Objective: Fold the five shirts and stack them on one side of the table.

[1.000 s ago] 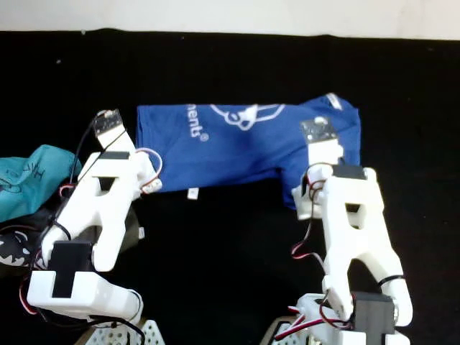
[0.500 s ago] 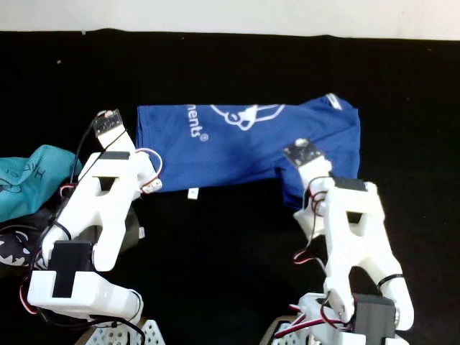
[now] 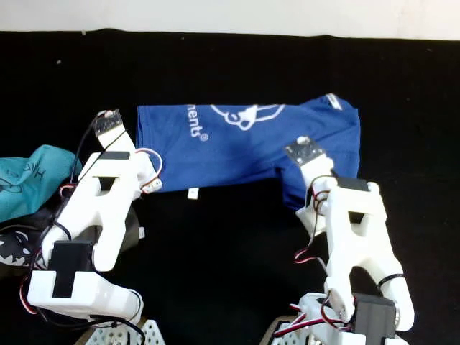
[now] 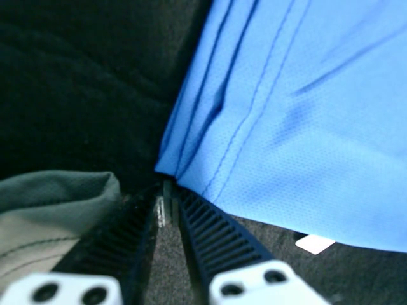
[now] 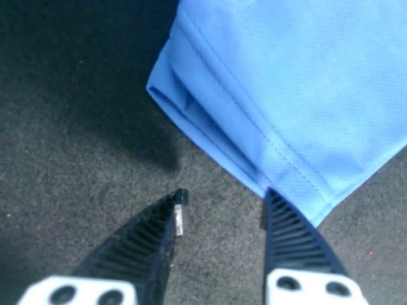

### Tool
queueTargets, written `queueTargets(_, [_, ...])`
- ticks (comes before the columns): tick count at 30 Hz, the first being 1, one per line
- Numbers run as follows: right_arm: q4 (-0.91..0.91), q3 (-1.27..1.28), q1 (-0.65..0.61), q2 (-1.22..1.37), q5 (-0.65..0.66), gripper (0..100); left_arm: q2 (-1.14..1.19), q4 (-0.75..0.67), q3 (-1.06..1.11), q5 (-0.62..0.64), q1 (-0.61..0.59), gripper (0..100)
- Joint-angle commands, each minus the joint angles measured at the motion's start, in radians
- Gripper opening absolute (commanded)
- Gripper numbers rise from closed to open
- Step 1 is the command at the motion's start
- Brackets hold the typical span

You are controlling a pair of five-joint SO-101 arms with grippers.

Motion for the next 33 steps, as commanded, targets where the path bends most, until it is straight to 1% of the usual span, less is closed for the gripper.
queueTargets(1, [-0.042, -0.053, -0.001, -0.027, 0.02, 23.8, 0.007, -0.015, -0.001, 0.0, -0.01, 1])
queueTargets(3, [-0.07, -0.051, -0.001, -0.024, 0.026, 23.8, 0.007, -0.015, -0.001, 0.0, -0.01, 1])
queueTargets(5, [-0.077, -0.051, -0.004, 0.004, 0.064, 23.8, 0.007, -0.015, -0.001, 0.0, -0.01, 1])
queueTargets(8, [-0.093, -0.065, 0.001, 0.096, 0.092, 23.8, 0.007, -0.015, -0.001, 0.0, -0.01, 1])
queueTargets(15, [-0.094, -0.159, 0.061, 0.298, 0.12, 23.8, 0.007, -0.015, -0.001, 0.0, -0.01, 1])
queueTargets(25, [-0.059, -0.162, 0.058, 0.314, 0.127, 23.4, 0.007, -0.015, -0.001, 0.0, -0.01, 1])
queueTargets(27, [-0.059, -0.162, 0.058, 0.315, 0.146, 19.6, 0.007, -0.015, -0.001, 0.0, -0.01, 1])
queueTargets(29, [-0.059, -0.162, 0.058, 0.32, 0.181, 13.2, 0.007, -0.015, -0.001, 0.0, -0.01, 1])
queueTargets(31, [-0.061, -0.162, 0.058, 0.321, 0.187, 8.4, 0.007, -0.015, -0.001, 0.0, -0.01, 1])
queueTargets(33, [-0.061, -0.162, 0.062, 0.321, 0.187, 8.0, 0.007, -0.015, -0.001, 0.0, -0.01, 1])
